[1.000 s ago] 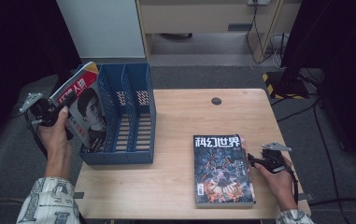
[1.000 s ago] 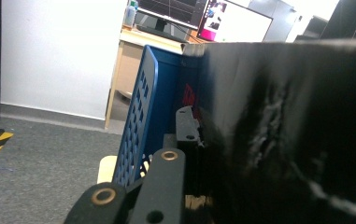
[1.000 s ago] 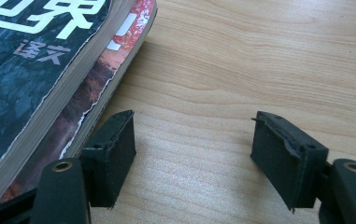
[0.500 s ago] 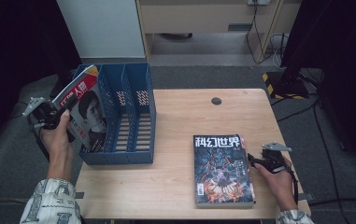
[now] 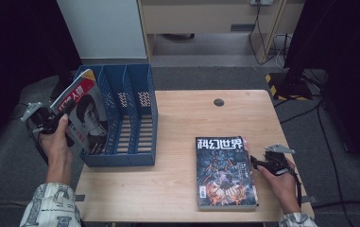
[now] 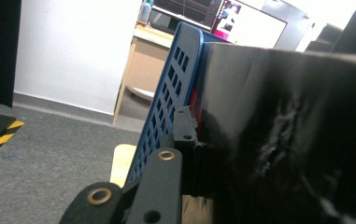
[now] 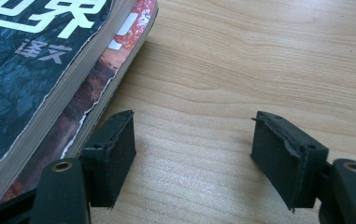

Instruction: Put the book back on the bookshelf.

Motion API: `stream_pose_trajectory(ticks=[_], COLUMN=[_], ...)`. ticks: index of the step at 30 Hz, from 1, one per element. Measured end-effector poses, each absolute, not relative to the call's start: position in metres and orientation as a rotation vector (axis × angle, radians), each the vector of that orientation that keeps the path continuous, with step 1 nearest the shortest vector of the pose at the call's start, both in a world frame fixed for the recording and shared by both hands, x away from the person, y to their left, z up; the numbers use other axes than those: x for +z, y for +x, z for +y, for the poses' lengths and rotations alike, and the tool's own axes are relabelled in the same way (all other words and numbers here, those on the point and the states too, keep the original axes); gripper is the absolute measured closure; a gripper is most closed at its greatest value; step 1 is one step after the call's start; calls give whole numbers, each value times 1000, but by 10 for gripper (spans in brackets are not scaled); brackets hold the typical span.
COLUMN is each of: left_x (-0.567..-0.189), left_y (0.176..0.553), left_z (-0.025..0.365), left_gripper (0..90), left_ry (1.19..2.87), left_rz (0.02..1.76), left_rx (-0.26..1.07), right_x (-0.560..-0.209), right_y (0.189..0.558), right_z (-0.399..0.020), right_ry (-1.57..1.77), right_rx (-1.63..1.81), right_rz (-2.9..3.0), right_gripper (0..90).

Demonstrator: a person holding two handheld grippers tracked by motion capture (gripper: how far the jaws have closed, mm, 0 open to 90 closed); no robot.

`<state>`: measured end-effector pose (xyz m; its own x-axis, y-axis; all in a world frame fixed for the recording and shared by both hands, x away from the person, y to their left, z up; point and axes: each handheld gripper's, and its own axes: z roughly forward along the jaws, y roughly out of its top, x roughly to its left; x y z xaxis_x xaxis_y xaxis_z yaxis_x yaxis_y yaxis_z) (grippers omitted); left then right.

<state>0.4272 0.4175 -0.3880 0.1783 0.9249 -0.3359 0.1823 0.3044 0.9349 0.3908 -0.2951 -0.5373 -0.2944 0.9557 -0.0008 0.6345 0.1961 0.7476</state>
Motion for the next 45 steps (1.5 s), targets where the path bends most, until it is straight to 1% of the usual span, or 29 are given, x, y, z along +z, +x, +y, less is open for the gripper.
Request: stream_pose_trajectory(ticks=[15,30,36,45], left_x=[-392,-381,-374,-352], left_y=[427,425,424,423], left_z=[418,418,417,417], left_gripper=[828,818,779,738], left_ry=[1159,1269,1303,1365], left_rz=[1302,1345,1353,1368], left_rx=[737,736,747,781], right_x=[-537,-537,-537,-537], right_y=[390,390,390,390], right_z=[-295,-295,-295,-295], right_ry=[1480,1475,1476,1477], right_rx=[902,902,904,906], right_rz=[2006,2014,2013,2019], right_gripper=[303,301,300,292])
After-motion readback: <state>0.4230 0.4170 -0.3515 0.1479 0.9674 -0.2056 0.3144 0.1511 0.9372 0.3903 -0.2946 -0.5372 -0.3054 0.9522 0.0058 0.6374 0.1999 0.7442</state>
